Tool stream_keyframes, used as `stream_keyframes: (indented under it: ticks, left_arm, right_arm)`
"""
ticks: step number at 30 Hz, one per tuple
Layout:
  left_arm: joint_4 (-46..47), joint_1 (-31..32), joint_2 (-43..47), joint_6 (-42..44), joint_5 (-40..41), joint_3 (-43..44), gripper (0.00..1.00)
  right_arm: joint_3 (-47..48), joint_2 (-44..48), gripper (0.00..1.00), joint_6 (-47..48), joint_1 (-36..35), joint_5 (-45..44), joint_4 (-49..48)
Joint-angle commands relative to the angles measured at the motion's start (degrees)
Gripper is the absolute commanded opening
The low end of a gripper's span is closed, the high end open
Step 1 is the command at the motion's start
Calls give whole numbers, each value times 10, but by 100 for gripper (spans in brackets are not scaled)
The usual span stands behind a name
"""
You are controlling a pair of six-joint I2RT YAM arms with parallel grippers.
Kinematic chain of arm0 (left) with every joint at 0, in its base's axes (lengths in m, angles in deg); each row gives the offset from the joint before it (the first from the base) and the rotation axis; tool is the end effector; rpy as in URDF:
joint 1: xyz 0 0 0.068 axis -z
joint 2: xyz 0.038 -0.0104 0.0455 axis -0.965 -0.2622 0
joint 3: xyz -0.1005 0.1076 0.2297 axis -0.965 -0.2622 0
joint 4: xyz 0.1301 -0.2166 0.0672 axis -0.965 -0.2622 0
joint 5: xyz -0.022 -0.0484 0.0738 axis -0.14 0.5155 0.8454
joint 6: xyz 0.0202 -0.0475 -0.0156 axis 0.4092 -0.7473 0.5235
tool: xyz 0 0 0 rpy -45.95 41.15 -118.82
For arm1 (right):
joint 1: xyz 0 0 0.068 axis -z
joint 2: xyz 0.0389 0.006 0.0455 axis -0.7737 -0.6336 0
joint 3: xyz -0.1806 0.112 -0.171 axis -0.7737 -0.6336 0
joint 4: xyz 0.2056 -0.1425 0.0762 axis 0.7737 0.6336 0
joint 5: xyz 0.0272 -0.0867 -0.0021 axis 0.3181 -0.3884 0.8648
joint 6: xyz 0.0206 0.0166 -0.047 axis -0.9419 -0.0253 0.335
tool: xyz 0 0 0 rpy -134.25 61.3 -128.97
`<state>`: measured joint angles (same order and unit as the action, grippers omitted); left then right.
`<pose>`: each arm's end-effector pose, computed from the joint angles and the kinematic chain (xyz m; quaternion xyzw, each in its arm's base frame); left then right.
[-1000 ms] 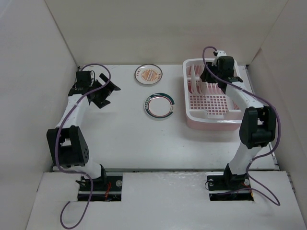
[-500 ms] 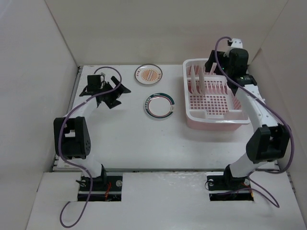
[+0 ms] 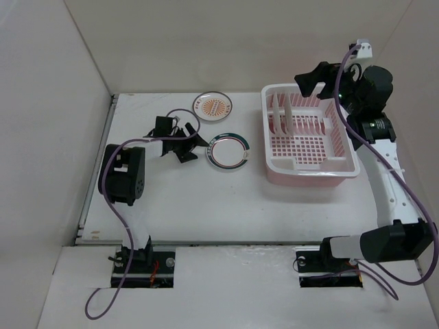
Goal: Load the plates into the dish rack
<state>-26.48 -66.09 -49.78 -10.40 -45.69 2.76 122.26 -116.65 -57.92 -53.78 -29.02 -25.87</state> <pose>0.3964 -0.0810 0.1610 -0.1380 0.8679 -0.4126 0.2396 0.2958 0.0276 0.4718 -0.0581 0.6968 0.2144 0.6820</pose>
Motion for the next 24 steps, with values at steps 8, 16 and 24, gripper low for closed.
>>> stream_keyframes:
  ticks: [8, 16, 24]
  left_arm:
    - [30, 46, -70, -9, 6, 51, 53]
    - [35, 46, -89, -25, 29, 51, 16]
    - [30, 46, -65, -43, 75, 30, 0]
  right_arm:
    - [19, 35, 100, -7, -11, 73, -31]
    - [19, 52, 100, -7, -11, 78, -31]
    - [9, 37, 100, 19, -44, 73, -31]
